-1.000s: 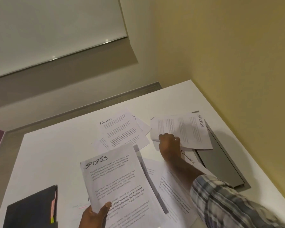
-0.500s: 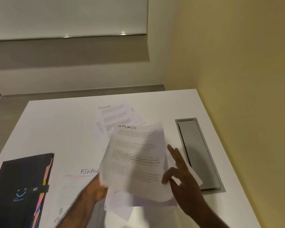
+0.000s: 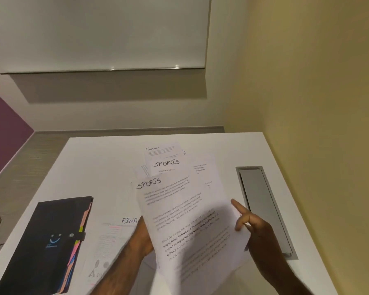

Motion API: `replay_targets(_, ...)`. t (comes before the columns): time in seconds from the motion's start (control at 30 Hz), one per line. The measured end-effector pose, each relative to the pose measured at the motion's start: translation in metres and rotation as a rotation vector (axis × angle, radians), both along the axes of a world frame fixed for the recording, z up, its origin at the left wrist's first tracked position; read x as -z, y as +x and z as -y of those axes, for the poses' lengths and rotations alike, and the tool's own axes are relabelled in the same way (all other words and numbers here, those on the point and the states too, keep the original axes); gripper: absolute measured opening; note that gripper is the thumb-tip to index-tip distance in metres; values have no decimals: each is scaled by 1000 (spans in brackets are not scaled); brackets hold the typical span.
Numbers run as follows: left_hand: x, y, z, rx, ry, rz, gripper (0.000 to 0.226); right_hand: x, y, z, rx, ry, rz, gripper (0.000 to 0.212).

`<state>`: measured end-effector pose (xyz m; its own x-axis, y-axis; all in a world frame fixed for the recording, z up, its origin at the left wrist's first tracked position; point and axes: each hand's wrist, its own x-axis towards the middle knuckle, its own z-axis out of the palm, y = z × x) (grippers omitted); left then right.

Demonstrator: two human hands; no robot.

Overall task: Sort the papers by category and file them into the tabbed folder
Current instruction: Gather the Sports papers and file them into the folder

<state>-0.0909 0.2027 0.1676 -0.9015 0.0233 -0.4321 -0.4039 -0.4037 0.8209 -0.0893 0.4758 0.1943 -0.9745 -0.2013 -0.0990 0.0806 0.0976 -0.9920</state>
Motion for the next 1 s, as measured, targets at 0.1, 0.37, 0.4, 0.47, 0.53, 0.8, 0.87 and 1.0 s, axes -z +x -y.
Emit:
replay_targets(0.1,-12,2,-6,5,-76,-54,27,7,4,7,155,37,87,14)
replay_targets(0.37,-5,12,-4,-18,4,42,47,14,11,8,285,36,39,16)
replay_targets(0.4,-4,12,-3,-32,27,63,57,15,11,7,273,29,39,17)
replay_targets(0.47,-2,12,-1,-58,78,87,72,17,11,4,270,38,23,16)
replay_targets(0.53,-1,13,-1,-49,50,58,64,18,11,3,277,59,-26,15)
replay_targets(0.8,-7,11,4,19,-99,-90,42,-7,-8,-12,125,-289,323,36)
replay_targets(0.87,-5,11,4,54,-154,-101,48,-12,-21,-12,-35,-226,381,35)
replay_targets(1.0,-7,9,-5,64,-286,-166,34,-14,-36,14,-107,41,244,33)
